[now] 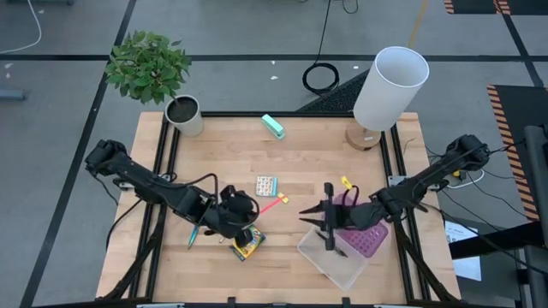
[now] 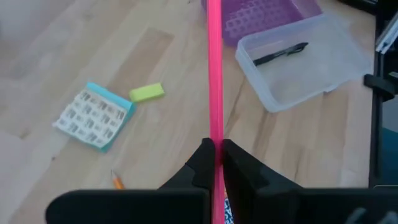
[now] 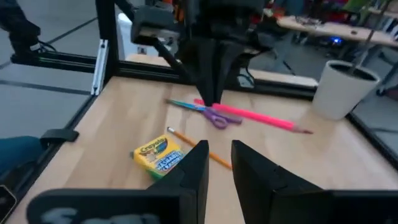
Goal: Pack school essentials
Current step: Put the pink pencil into the violet supply box
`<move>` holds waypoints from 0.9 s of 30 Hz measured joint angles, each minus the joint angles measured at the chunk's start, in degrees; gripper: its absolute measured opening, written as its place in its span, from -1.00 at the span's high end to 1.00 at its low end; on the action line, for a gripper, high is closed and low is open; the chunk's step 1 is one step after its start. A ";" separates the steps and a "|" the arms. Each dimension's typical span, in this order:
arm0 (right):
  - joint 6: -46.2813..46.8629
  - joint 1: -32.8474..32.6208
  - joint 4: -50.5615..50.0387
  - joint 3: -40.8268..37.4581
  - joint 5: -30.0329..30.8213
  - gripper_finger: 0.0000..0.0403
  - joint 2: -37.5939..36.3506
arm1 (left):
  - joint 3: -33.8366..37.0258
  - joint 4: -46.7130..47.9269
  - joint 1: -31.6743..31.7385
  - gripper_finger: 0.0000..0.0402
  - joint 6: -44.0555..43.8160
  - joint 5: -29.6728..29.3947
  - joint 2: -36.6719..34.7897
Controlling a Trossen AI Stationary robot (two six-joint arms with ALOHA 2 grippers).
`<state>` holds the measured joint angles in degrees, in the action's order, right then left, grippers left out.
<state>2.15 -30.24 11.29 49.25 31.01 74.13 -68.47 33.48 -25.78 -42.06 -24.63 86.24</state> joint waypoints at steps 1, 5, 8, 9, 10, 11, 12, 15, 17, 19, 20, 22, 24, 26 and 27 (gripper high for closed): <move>-0.71 -0.47 -0.17 0.00 0.97 0.68 -0.37 | 0.00 0.12 0.00 0.89 0.39 -0.02 0.03; -3.87 -2.43 -0.40 0.00 3.61 0.68 -1.30 | 0.00 0.74 -0.20 0.89 2.71 0.50 2.03; -5.86 -3.44 -0.52 0.00 3.69 0.63 -1.25 | 0.00 0.50 -0.13 0.89 3.90 2.47 3.95; -5.94 -3.61 -0.49 0.00 3.67 0.59 -1.25 | 0.00 0.53 0.00 0.89 3.94 3.30 4.63; -5.92 -3.65 -0.42 0.00 3.68 0.55 -1.25 | 0.00 0.60 0.19 0.89 3.96 4.20 5.18; -5.90 -3.63 -0.51 0.00 3.70 0.50 -1.25 | 0.00 0.51 0.48 0.89 3.99 4.86 5.72; -5.90 -3.62 -0.72 0.00 3.72 0.45 -1.19 | 0.00 0.27 0.75 0.89 4.11 5.33 6.07; -4.92 -3.62 -1.26 0.00 4.62 0.28 -1.01 | -0.77 0.14 1.14 0.89 5.29 5.83 7.05; -4.14 -3.46 -1.86 0.00 5.13 0.16 -1.03 | -2.38 -0.07 1.22 0.89 6.70 5.95 8.13; -3.16 -2.90 -3.90 0.00 5.13 0.06 -1.03 | -4.43 0.78 1.23 0.89 8.01 6.15 9.29; -2.50 -2.61 -4.65 0.00 5.15 0.01 -1.01 | -5.91 1.45 1.27 0.89 8.57 6.09 10.10; -1.32 -2.04 -5.44 0.00 5.22 -0.06 -1.01 | -8.90 2.86 1.25 0.89 9.68 5.83 11.99; -0.24 -1.72 -5.65 0.00 5.13 -0.11 -1.03 | -12.13 5.98 1.22 0.89 10.59 5.64 14.41; 0.57 -1.68 -6.15 0.00 4.92 -0.15 -1.03 | -15.53 8.60 1.22 0.89 11.36 5.60 16.89; 0.75 -1.68 -6.15 0.00 4.90 -0.15 -1.03 | -17.11 10.31 1.22 0.89 11.63 5.58 18.15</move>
<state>2.90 -31.92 5.15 49.25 35.91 73.10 -85.58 43.79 -24.56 -30.43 -19.05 104.39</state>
